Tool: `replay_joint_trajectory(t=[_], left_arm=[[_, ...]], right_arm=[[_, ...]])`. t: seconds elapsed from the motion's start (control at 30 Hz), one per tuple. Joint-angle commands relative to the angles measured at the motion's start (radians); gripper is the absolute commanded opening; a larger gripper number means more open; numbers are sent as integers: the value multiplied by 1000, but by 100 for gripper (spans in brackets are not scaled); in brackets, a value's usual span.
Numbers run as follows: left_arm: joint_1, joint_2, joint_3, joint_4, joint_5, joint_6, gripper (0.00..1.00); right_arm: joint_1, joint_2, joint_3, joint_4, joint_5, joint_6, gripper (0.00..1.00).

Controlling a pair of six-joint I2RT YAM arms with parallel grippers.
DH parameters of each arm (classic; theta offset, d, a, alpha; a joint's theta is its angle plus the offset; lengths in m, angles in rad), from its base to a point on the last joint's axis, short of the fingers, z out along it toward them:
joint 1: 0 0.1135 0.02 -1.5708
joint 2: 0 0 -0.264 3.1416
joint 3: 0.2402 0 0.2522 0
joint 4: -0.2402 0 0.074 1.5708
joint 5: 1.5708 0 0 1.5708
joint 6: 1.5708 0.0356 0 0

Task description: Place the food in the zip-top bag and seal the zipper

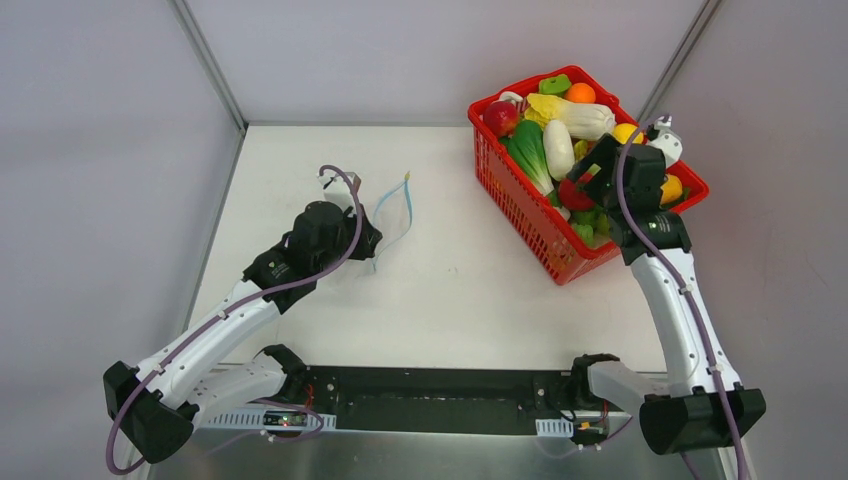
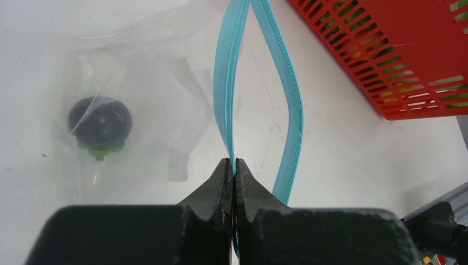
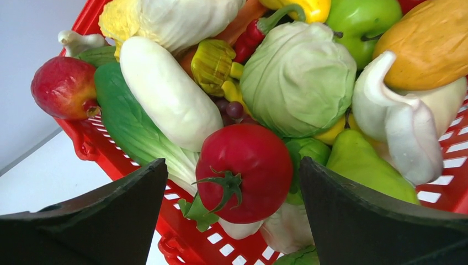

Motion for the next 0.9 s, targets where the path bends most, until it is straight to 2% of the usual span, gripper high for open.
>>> replay_joint_trajectory(t=[0.0, 0.2, 0.47, 0.73, 0.87], left_arm=[[10, 0, 2, 41, 12, 26, 0], [10, -7, -2, 40, 11, 32, 0], [10, -8, -3, 41, 18, 30, 0], [10, -6, -2, 42, 25, 30, 0], [10, -2, 2, 41, 29, 32, 0]], right_arm=[[-20, 20, -9, -7, -83, 30, 93], [-33, 42, -29, -6, -100, 38, 94], [-35, 63, -40, -4, -108, 28, 85], [-35, 76, -51, 3, -122, 7, 91], [-35, 77, -51, 10, -131, 14, 81]])
